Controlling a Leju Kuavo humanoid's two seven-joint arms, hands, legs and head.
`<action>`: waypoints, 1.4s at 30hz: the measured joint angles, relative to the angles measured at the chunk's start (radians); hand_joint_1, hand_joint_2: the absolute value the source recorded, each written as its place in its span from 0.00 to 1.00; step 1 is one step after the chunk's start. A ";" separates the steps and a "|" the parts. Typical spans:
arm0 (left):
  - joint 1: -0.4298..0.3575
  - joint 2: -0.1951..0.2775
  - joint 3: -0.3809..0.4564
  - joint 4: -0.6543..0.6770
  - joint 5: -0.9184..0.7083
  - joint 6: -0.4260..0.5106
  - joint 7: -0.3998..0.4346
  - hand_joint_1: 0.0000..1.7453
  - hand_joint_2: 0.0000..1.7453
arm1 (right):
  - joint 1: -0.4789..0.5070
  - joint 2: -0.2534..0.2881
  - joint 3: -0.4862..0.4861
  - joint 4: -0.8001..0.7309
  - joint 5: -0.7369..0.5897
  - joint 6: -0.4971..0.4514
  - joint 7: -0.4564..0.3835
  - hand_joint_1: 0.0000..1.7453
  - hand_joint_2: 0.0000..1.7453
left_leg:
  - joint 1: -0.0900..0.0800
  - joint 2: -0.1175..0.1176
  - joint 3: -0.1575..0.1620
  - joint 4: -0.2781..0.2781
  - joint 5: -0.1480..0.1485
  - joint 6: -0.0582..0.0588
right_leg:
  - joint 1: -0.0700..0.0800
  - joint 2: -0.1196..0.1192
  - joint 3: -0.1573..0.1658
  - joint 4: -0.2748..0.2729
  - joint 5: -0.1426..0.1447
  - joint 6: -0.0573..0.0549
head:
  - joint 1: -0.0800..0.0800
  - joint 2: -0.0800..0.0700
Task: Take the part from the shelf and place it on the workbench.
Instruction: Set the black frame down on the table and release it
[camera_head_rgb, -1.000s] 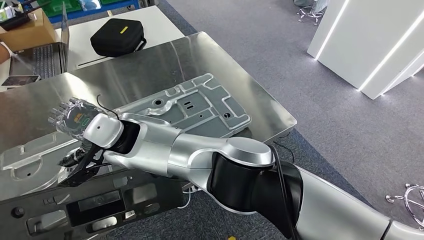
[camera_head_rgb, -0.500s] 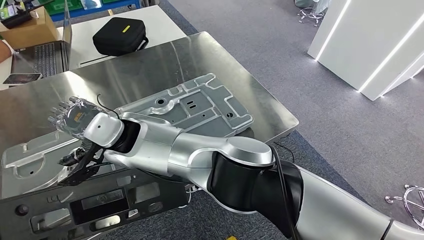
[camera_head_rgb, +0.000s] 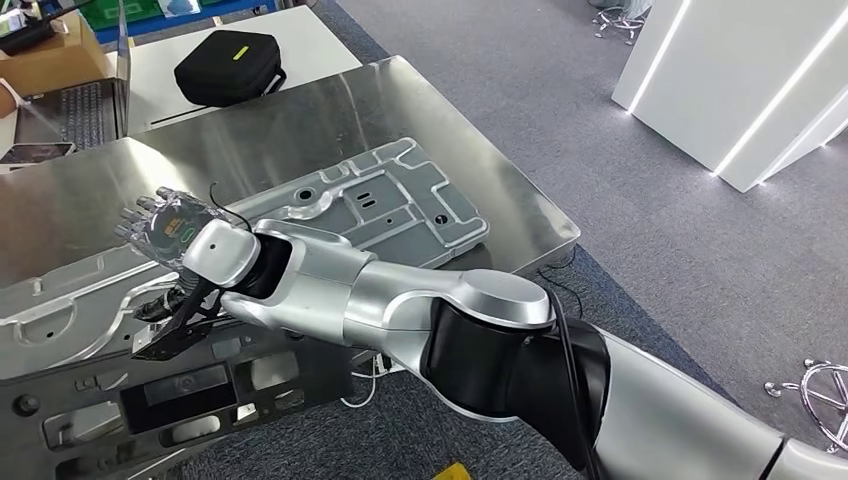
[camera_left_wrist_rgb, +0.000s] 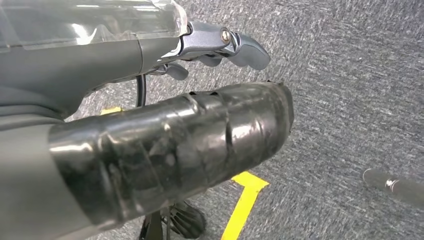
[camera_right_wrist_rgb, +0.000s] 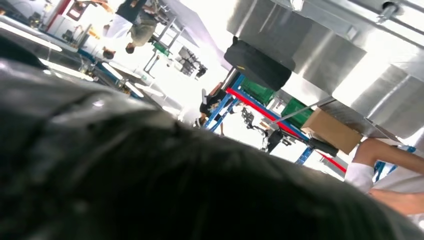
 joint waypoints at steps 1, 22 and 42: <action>0.000 0.000 0.000 0.000 0.000 0.000 0.000 0.00 0.00 | 0.000 -0.002 0.000 0.000 0.000 0.000 0.000 0.00 0.00 | -0.003 -0.001 -0.001 -0.006 0.002 0.006 | 0.001 0.000 -0.003 0.000 0.006 0.006 | 0.000 0.000; 0.000 -0.008 0.000 0.000 0.006 -0.010 0.008 0.00 0.00 | -0.008 -0.024 0.017 -0.006 0.002 0.011 -0.006 0.00 0.00 | 0.003 0.006 -0.157 0.072 0.024 -0.004 | -0.008 -0.005 0.110 -0.063 -0.051 -0.015 | 0.000 0.000; 0.010 0.028 0.000 0.000 -0.012 0.035 0.052 0.00 0.00 | 0.045 -0.095 0.032 -0.005 -0.030 -0.025 -0.036 0.00 0.00 | -0.005 0.014 -0.081 -0.028 0.094 0.040 | -0.015 0.000 -0.054 0.256 -0.122 0.045 | 0.000 0.000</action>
